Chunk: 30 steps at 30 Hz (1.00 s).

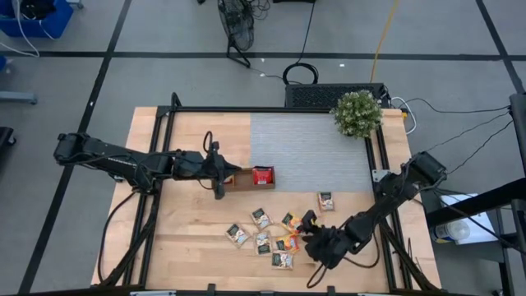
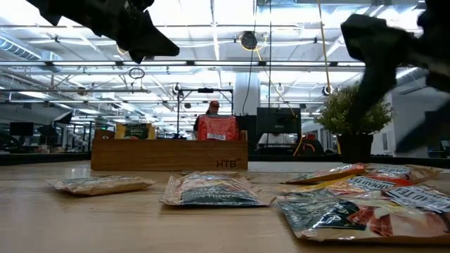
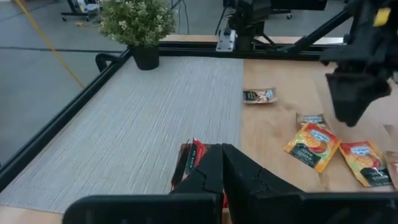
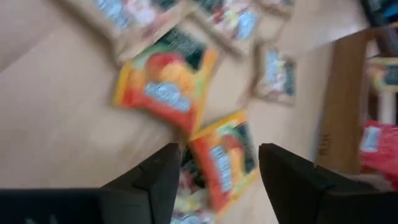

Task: Pick & Place Tea
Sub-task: Put the yellow tea bag into the left section of the wooden organizer

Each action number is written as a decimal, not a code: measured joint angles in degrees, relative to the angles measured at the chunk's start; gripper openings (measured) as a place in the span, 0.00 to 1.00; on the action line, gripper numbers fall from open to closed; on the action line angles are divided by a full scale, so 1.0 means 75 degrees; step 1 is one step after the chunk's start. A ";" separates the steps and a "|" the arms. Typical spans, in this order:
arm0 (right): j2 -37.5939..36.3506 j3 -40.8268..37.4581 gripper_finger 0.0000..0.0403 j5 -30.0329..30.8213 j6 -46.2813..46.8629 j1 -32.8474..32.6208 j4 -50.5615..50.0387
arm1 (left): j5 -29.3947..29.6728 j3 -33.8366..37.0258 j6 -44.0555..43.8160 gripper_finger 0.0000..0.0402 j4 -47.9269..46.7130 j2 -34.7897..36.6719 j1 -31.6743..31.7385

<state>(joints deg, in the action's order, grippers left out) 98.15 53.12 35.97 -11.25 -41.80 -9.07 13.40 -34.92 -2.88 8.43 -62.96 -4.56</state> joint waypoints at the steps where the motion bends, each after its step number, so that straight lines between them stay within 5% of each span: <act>1: 0.0092 0.0000 0.49 -0.0006 -0.0001 0.0000 -0.0044 | -0.0001 0.0000 -0.0023 0.02 -0.0003 0.0000 0.0000; 25: 0.0522 0.0003 0.36 -0.0048 -0.0248 0.0676 -0.0104 | -0.0001 0.0000 -0.0107 0.02 -0.0070 -0.0003 0.0003; 30: 0.0504 -0.0120 0.31 -0.0828 -0.0251 0.0909 0.0163 | -0.0001 0.0000 -0.0072 0.02 -0.0070 -0.0003 0.0003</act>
<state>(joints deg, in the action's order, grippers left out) 101.93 52.22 29.76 -13.13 -34.99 -7.85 13.39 -34.92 -3.42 7.90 -62.98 -4.54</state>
